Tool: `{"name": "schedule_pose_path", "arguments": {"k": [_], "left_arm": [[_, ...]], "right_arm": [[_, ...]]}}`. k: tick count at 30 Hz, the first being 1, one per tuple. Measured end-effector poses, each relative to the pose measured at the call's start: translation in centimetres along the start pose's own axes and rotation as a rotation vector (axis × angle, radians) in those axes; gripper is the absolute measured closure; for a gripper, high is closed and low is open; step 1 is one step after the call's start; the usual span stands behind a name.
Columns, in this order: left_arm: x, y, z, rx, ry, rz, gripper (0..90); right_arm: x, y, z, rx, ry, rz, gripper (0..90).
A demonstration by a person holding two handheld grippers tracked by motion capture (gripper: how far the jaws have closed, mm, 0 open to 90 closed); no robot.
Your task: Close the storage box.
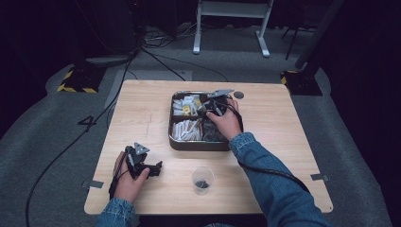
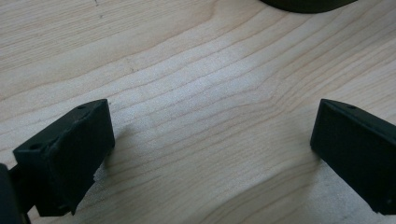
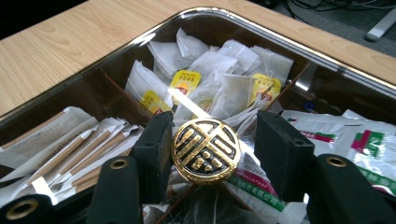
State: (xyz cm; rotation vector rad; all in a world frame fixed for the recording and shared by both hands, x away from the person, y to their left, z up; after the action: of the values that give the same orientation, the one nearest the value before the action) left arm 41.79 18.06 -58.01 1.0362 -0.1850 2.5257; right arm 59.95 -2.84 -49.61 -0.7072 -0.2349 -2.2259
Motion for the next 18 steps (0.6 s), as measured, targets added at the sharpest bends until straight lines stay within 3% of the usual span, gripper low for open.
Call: {"name": "schedule_pose_path", "arguments": {"k": [18], "left_arm": [[0.1,-0.1,-0.1,-0.008,-0.005,-0.003,0.4]], "right_arm": [[4.4,0.1,2.1,-0.018,0.071,0.032,43.8]]}}
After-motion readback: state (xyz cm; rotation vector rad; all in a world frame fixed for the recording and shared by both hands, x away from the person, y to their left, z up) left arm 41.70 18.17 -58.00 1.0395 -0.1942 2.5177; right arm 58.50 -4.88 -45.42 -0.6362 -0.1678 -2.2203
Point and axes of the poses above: each handheld gripper's, and its own axes: x roughly backward along the jaws, z roughly out of its top, y roughly to its right, the point moved 10 cm from there along -x, roughly forward along the jaws, and after that the axes turned 4 degrees about y, right-handed, at the moved point
